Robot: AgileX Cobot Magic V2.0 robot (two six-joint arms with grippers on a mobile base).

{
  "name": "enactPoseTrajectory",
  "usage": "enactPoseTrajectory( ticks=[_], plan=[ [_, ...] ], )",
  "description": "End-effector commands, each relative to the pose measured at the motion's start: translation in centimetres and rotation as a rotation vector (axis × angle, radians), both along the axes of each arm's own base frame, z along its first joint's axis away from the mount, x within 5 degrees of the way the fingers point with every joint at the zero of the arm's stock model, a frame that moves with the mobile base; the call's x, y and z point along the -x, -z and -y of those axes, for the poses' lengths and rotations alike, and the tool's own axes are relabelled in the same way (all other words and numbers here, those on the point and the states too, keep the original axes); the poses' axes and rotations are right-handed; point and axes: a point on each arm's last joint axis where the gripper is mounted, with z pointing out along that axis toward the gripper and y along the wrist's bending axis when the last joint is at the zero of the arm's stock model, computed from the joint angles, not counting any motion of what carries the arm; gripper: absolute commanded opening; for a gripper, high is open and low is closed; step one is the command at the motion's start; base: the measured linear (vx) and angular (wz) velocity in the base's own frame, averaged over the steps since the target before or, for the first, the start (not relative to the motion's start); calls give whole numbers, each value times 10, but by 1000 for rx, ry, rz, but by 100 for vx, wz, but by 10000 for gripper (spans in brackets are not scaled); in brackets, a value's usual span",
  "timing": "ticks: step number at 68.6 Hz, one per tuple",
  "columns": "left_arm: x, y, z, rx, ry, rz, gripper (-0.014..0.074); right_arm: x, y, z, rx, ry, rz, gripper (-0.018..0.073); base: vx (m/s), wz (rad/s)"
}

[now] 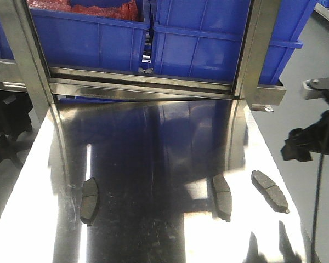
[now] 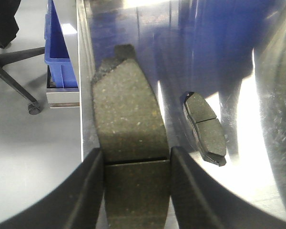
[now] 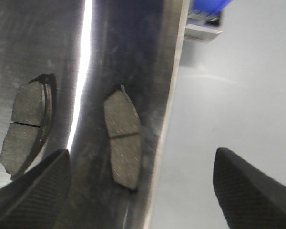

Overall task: Move and align brake pads A on conveyor
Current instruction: 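Move the right gripper down onto the brake pad nearest it, then close the right gripper on the brake pad and lift it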

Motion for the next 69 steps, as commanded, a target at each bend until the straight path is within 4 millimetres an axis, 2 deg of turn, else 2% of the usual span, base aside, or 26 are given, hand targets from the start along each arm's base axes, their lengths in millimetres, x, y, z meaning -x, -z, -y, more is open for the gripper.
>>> enactPoseTrajectory(
  ticks=[1, 13, 22, 32, 45, 69],
  plan=[
    [-4, -16, 1, 17, -2, 106, 59, -16, -3, -1, -21, -34, 16, 573, 0, 0],
    [-4, -16, 1, 17, -2, 106, 59, -29, 24, -15, -4, -96, -57, 573, 0, 0],
    [-4, -16, 1, 17, -2, 106, 59, -37, 38, -29, 48, -126, -72, 573, 0, 0],
    [-4, -16, 1, 17, -2, 106, 59, -41, 53, -35, 105, -134, -103, 573, 0, 0],
    [-4, -16, 1, 17, -2, 106, 59, -46, 70, -35, 104, -125, -151, 566, 0, 0],
    [-4, -16, 1, 17, -2, 106, 59, -49, 82, -36, 99, -122, -178, 512, 0, 0]
  ],
)
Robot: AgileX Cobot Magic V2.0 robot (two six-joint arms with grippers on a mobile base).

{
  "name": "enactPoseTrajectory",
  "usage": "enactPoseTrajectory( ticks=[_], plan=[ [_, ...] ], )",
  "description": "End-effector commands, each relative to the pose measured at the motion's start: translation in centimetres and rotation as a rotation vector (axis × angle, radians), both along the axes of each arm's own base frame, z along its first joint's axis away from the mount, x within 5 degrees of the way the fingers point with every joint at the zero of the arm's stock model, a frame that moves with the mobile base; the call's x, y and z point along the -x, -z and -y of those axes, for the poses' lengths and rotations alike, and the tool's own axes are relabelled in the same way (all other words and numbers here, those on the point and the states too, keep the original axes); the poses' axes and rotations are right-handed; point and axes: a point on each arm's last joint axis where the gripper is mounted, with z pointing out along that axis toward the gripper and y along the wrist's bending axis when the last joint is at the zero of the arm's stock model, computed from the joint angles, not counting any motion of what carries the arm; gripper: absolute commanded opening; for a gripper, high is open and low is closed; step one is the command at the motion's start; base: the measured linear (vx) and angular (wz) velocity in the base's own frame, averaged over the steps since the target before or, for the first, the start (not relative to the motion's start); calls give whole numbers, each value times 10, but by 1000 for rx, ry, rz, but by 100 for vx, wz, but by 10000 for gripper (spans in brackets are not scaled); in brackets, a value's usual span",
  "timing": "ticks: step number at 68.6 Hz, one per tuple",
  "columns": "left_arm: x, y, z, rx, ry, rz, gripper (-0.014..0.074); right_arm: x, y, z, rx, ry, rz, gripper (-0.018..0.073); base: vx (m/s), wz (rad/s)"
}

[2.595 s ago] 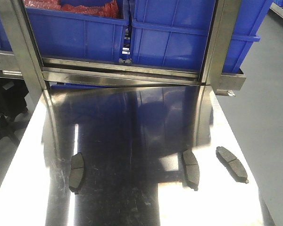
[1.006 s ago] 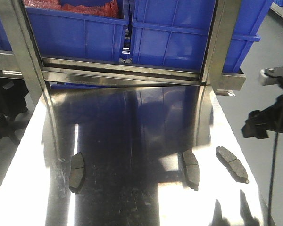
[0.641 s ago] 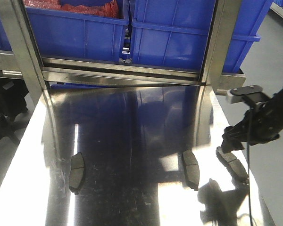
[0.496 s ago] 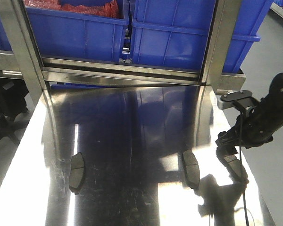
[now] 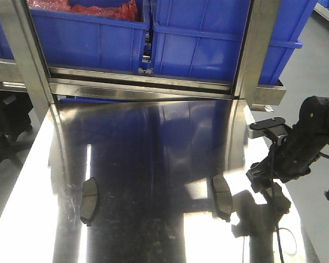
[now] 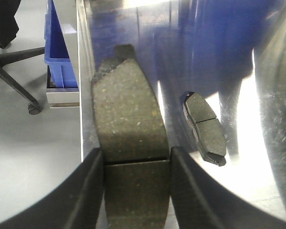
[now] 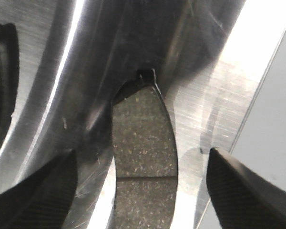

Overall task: Move and align brake pads A on conveyor
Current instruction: 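Close the right gripper on the brake pad and lift it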

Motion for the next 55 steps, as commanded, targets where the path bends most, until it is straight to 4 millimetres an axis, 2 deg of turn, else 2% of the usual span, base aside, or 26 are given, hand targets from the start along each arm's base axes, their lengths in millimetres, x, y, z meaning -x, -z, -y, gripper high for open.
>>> enactPoseTrajectory(
  ticks=[1, 18, 29, 55],
  plan=[
    [-4, -16, 1, 17, -2, 106, 59, -6, -18, 1, -5, 4, 77, 510, 0, 0],
    [-4, -16, 1, 17, -2, 106, 59, -6, -14, 0, -10, 7, 62, 495, 0, 0],
    [-4, -16, 1, 17, -2, 106, 59, -6, -14, 0, -10, 7, 61, 423, 0, 0],
    [-4, -16, 1, 17, -2, 106, 59, -2, -14, 0, -8, -3, 13, 69, 0, 0]
  ],
)
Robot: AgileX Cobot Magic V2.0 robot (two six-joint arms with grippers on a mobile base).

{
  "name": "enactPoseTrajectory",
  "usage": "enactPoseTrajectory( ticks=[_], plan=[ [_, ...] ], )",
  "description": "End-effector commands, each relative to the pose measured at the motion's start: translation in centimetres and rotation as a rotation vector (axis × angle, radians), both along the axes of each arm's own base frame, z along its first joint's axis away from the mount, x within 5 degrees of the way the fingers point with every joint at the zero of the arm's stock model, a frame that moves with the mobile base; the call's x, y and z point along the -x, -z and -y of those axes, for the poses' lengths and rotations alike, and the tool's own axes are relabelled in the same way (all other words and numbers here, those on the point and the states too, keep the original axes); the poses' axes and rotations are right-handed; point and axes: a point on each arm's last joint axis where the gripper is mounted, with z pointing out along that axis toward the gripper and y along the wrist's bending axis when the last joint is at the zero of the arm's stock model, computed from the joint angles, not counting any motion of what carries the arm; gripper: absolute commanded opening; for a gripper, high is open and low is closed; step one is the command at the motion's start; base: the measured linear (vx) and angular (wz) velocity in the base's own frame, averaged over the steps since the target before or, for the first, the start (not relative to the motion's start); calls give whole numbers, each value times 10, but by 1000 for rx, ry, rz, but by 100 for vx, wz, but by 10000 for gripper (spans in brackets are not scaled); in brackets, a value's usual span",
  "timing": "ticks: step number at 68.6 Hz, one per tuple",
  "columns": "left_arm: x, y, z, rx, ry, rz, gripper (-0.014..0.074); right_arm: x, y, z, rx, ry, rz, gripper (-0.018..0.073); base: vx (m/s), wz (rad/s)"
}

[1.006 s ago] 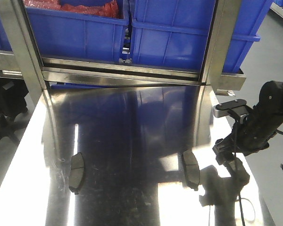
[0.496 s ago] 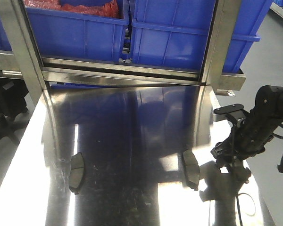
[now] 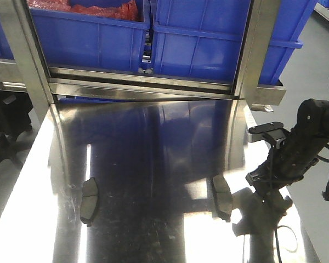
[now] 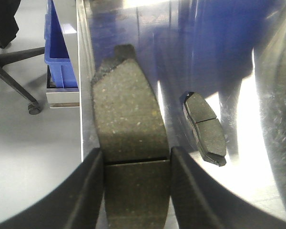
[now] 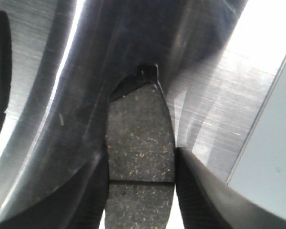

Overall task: Move and align brake pads A on conveyor
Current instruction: 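Close the right gripper on the brake pad and lift it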

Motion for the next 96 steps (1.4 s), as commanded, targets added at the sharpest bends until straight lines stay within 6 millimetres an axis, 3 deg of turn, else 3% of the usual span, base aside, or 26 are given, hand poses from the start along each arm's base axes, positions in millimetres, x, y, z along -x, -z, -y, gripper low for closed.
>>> enactPoseTrajectory(
  ticks=[1, 8, 18, 39, 52, 67, 96],
  plan=[
    [-4, -16, 1, 17, -2, 106, 59, -2, -23, 0, -8, -3, 57, 56, 0, 0],
    [-4, -16, 1, 17, -2, 106, 59, -1, -28, -1, -22, 5, 70, -16, 0, 0],
    [-4, -16, 1, 17, -2, 106, 59, 2, -47, -4, -69, 27, 124, -8, 0, 0],
    [-4, -16, 1, 17, -2, 106, 59, 18, -115, -13, -202, 22, 392, -4, 0, 0],
    [-4, -16, 1, 17, -2, 106, 59, 35, -147, -11, -206, 15, 505, -4, 0, 0],
    [-4, -16, 1, 17, -2, 106, 59, 86, -163, -5, -187, 13, 689, -3, 0, 0],
    [-4, -16, 1, 17, -2, 106, 59, 195, -156, 5, -185, 38, 953, -3, 0, 0]
  ],
)
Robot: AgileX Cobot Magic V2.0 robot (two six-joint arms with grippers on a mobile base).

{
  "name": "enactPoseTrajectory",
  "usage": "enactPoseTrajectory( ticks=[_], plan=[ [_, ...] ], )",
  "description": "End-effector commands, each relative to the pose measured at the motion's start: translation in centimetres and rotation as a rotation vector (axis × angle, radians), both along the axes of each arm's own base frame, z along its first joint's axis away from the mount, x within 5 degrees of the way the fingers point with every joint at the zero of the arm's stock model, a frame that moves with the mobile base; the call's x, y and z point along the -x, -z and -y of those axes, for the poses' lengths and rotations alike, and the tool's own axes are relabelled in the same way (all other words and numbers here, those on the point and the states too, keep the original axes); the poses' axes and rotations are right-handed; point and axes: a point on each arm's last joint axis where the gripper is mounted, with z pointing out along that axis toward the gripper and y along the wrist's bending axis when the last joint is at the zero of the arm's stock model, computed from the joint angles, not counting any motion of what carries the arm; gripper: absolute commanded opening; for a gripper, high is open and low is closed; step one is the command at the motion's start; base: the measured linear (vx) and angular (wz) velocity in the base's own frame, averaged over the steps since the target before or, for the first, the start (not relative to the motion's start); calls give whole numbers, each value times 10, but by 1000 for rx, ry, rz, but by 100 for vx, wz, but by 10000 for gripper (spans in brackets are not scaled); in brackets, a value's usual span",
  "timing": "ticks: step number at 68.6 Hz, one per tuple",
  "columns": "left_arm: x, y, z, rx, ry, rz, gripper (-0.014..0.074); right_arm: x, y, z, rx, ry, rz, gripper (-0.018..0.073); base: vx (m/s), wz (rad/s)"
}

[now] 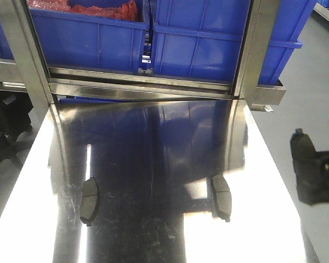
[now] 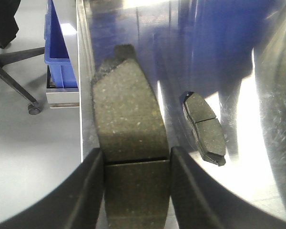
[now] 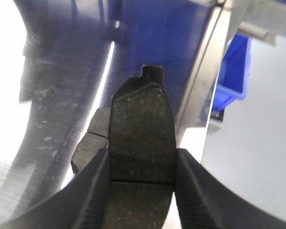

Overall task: Move and align brake pads A on conveyor
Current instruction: 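Close the right gripper on the brake pad and lift it, then hold both brake pads raised in the left and right grippers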

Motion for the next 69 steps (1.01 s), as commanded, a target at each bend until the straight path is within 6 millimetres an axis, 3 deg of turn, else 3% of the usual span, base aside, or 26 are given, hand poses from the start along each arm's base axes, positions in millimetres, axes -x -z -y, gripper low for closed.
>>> enactPoseTrajectory(
  ticks=[1, 12, 26, 69],
  plan=[
    [-4, -16, 1, 17, -2, 106, 59, 19, -14, 3, -22, 35, 189, -3, 0, 0],
    [-4, -16, 1, 17, -2, 106, 59, 49, -7, 6, -29, 47, 295, -3, 0, 0],
    [-4, -16, 1, 17, -2, 106, 59, 68, -5, 8, -38, 57, 384, -3, 0, 0],
    [-4, -16, 1, 17, -2, 106, 59, 70, -5, 8, -46, 58, 388, -3, 0, 0]
  ],
)
